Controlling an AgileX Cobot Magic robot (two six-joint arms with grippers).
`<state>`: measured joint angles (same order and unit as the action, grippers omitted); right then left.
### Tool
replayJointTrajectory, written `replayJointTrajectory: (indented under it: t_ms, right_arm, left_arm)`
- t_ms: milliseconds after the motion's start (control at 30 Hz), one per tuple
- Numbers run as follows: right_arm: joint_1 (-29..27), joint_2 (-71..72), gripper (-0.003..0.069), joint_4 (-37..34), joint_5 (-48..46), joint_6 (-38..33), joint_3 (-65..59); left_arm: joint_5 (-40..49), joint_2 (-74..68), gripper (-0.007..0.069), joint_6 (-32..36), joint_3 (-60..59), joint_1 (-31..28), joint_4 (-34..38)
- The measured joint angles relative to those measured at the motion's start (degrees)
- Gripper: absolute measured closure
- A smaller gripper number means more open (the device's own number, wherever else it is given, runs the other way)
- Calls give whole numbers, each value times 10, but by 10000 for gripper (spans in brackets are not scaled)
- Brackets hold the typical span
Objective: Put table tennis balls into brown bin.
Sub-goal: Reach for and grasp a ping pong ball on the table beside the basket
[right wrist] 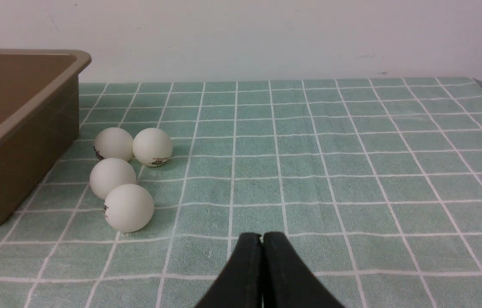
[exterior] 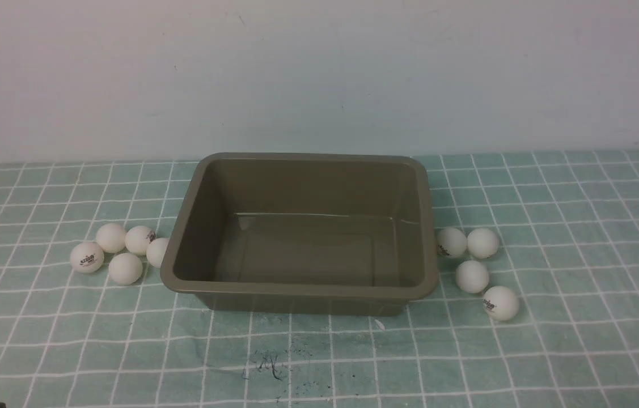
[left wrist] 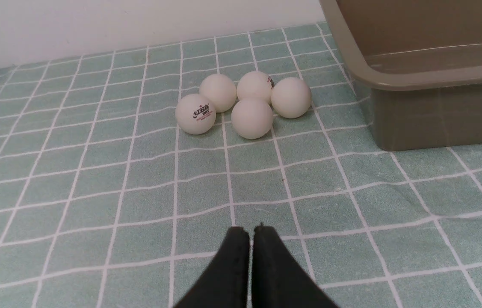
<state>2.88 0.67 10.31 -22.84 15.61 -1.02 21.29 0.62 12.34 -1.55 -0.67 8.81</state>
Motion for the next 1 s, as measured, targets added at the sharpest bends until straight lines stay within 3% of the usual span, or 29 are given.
replayJointTrajectory:
  t_ms: [833, 900, 1000]
  right_arm:
    - [0, 0, 673, 0, 0, 0, 0]
    - [0, 0, 673, 0, 0, 0, 0]
    - [0, 0, 673, 0, 0, 0, 0]
  left_arm:
    - [-6, 0, 629, 1, 0, 0, -5]
    - [-24, 0, 629, -12, 0, 0, 13]
    - [-76, 0, 629, -62, 0, 0, 103]
